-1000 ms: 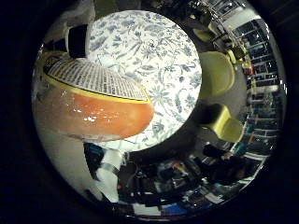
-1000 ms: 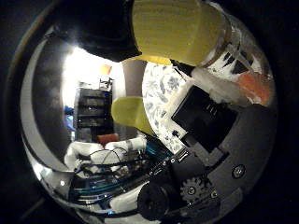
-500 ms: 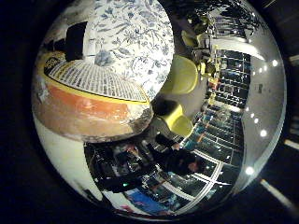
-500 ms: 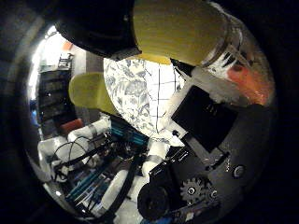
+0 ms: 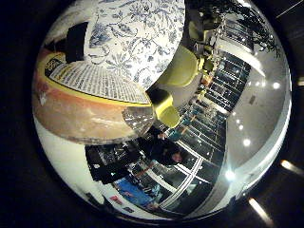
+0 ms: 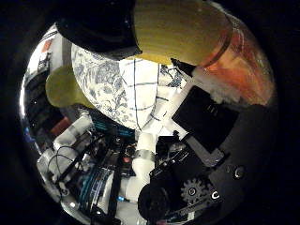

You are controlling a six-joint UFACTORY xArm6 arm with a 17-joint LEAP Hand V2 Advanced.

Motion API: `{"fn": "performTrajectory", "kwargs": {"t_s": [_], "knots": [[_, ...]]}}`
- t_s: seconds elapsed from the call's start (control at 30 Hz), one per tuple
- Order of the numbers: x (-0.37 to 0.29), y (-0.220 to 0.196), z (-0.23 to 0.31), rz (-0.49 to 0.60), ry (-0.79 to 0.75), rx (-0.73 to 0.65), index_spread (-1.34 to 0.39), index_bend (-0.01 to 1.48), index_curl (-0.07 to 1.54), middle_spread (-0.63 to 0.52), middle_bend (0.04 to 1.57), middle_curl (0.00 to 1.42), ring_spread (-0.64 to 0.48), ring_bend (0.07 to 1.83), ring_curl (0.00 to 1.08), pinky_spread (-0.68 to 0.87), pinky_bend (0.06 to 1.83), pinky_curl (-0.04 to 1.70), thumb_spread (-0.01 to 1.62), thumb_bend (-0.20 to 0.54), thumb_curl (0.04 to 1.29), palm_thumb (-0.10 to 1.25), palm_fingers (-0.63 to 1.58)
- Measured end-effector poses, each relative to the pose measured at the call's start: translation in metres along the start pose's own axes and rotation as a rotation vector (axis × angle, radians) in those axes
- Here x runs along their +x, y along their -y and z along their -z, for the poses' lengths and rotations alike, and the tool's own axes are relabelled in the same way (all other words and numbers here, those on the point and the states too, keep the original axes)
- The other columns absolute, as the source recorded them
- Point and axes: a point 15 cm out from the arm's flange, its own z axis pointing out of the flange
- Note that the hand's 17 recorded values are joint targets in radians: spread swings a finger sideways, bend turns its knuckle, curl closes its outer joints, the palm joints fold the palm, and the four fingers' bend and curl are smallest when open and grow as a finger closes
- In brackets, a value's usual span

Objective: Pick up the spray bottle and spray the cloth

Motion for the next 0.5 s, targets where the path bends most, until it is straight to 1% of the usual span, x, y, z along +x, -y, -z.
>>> {"fn": "performTrajectory", "kwargs": {"t_s": [0.27,0.37,0.5], "knots": [[-0.008,-0.001,0.015,0.012,0.026,0.041,-0.19,1.21,0.71,-0.09,1.41,0.62,-0.21,1.36,0.76,-0.21,1.07,1.27,1.0,-0.015,0.63,1.03,1.15],[-0.023,-0.002,0.035,0.021,0.091,0.1,-0.19,1.21,0.71,-0.09,1.41,0.62,-0.21,1.36,0.76,-0.21,1.06,1.27,1.01,-0.014,0.63,1.04,1.15],[-0.052,0.001,0.08,0.036,0.264,0.218,-0.19,1.21,0.71,-0.09,1.41,0.62,-0.21,1.36,0.76,-0.21,1.06,1.27,1.0,-0.015,0.62,1.05,1.15]]}}
